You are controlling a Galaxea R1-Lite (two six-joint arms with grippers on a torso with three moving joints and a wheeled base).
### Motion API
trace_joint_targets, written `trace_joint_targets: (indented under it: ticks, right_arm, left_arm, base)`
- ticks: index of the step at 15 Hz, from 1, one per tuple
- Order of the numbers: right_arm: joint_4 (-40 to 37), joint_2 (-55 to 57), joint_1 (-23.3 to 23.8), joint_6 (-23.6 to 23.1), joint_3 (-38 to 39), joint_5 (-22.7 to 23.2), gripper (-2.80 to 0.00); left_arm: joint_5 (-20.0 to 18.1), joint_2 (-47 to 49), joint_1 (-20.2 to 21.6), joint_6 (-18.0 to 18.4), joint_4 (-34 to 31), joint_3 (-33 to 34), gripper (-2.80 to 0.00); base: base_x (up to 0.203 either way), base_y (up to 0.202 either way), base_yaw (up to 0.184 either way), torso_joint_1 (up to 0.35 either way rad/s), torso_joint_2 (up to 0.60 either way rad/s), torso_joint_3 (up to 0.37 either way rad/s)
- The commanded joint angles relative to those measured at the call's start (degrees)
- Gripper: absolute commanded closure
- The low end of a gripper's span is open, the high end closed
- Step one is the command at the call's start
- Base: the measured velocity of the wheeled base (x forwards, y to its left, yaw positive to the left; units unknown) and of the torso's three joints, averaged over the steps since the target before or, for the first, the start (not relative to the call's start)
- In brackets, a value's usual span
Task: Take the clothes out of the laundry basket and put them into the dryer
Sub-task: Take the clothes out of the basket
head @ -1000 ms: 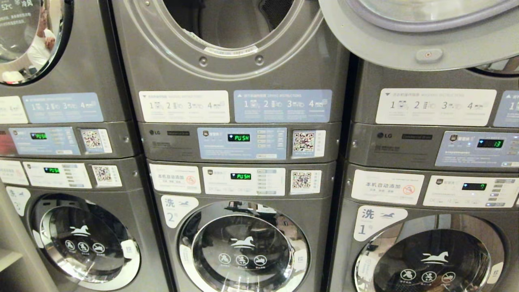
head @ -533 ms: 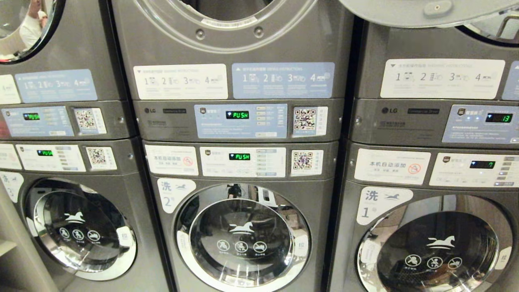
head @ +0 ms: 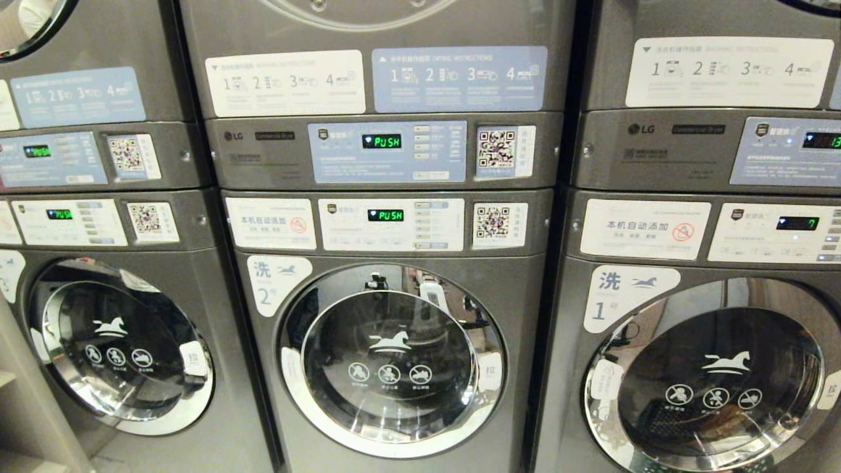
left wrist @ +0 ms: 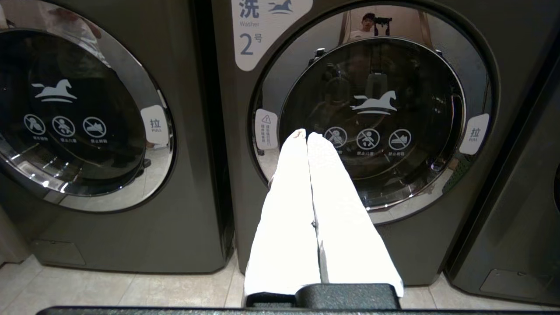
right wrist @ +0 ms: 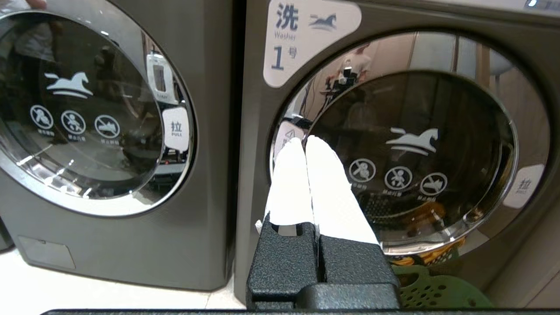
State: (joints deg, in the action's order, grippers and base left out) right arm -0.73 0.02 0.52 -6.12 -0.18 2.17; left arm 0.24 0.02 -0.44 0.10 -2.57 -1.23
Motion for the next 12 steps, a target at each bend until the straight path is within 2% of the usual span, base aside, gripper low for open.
trace_joint_targets:
  ticks: [1, 12]
  right_arm:
    - [0.2, -0.1, 0.0, -0.1, 0.1, -0.1, 0.0]
    - [0.3, -0.1, 0.0, 0.0, 0.2, -0.1, 0.0]
  left_arm:
    - [0.0, -0.1, 0.0, 0.0, 0.0, 0.0, 0.0]
    - [0.0, -0.1, 0.0, 0.1, -0.1, 0.0, 0.0]
  base:
    - [0.0, 0.0, 0.0, 0.007, 0.15, 0.019]
    - [0.0, 0.0, 0.0, -0.006, 0.01, 0.014]
